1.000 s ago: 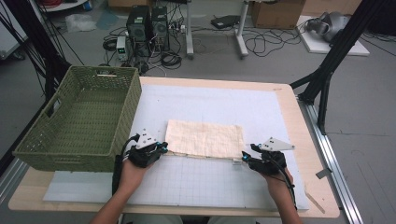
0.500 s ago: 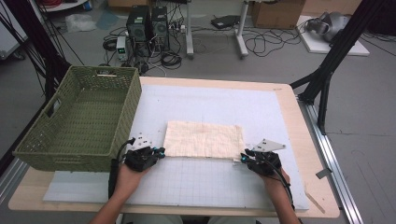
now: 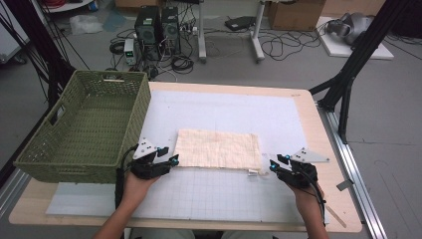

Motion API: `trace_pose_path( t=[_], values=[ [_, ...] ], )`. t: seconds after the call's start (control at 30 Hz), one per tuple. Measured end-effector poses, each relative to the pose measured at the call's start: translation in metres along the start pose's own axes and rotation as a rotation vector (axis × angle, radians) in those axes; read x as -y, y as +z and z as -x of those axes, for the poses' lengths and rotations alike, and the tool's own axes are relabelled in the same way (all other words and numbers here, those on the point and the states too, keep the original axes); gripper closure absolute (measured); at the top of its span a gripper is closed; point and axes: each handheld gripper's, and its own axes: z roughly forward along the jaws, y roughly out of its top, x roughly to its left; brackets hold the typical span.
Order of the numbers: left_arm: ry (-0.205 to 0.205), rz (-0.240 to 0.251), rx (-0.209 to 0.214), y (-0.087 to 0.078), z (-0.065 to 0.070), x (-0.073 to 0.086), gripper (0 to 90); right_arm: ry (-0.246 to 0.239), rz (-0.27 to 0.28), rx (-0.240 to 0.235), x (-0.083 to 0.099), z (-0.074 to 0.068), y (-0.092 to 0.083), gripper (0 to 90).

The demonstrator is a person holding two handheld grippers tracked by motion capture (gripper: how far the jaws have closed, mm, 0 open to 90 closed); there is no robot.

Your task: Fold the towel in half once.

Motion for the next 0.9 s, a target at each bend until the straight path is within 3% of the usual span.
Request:
trace_pose_path(
  t=[0.13,0.23,0.4,0.5,0.9],
  values=[
    [-0.021,0.076,0.032,-0.004,0.0,-0.005,29.9,-0.024,0.038,0.02,-0.002,-0.007,-0.007,41.7],
    [-0.023,0.125,0.043,-0.008,0.001,-0.007,16.2,-0.011,0.07,0.028,-0.002,-0.01,-0.013,29.1],
    [-0.017,0.14,0.043,-0.012,0.001,-0.009,16.2,0.013,0.15,0.053,0.002,-0.008,-0.027,14.6],
    [-0.003,0.139,0.042,-0.013,0.001,-0.009,17.5,0.046,0.203,0.06,0.004,-0.004,-0.034,12.0],
    [-0.017,0.132,0.051,-0.01,0.0,-0.01,18.1,0.059,0.189,0.049,0.004,-0.002,-0.028,11.9]
  ],
)
